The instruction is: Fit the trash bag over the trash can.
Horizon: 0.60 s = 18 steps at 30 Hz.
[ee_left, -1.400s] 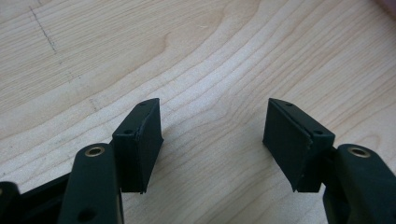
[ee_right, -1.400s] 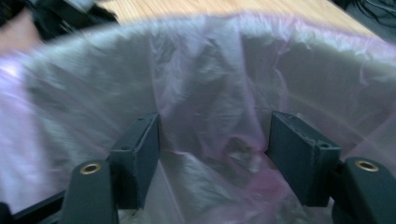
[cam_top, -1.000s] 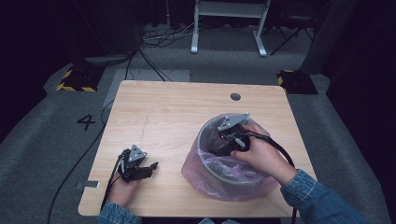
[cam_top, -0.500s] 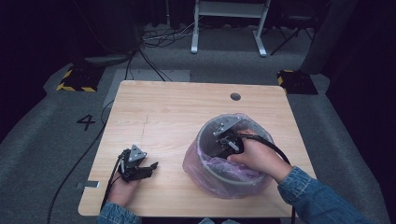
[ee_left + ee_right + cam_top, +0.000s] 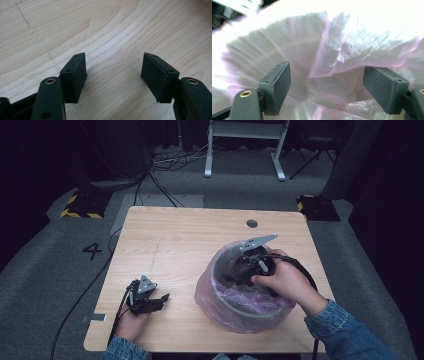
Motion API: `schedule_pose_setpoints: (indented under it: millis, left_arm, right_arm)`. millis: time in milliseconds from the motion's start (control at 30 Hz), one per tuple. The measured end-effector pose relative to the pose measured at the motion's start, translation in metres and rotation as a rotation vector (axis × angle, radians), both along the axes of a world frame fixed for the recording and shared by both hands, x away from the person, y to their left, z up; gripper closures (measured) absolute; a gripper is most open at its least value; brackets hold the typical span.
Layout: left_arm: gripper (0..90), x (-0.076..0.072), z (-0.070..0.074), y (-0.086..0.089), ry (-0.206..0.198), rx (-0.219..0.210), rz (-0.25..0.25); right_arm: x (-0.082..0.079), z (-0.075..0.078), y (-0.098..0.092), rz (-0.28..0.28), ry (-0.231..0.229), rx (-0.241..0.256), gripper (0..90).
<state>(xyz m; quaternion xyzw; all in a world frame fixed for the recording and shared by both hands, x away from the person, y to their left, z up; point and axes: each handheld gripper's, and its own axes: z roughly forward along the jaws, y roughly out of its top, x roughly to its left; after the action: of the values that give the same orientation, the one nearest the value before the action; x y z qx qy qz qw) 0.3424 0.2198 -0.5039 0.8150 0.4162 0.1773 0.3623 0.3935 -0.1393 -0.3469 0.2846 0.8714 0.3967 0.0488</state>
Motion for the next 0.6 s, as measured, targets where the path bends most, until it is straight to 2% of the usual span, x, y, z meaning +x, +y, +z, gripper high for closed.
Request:
schedule_pose_setpoints:
  millis: [233, 400, 500, 600]
  left_arm:
    - [36.7, 0.000, 0.000, 0.000, -0.001, 0.000, -0.001]
    - [36.7, 0.000, 0.000, 0.000, 0.000, 0.000, 0.000]
    - [36.8, 0.000, 0.000, 0.000, 0.000, 0.000, 0.000]
    - [36.8, 0.000, 0.000, 0.000, 0.000, 0.000, 0.000]
  right_arm:
    - [-0.016, 0.026, -0.003, 0.093, -0.041, 0.103, 23.8]
    - [-0.030, 0.043, -0.003, 0.225, -0.095, 0.144, 23.8]
    - [-0.038, 0.044, -0.001, 0.280, -0.098, 0.125, 23.8]
    - [-0.042, 0.035, 0.005, 0.323, -0.100, 0.073, 23.8]
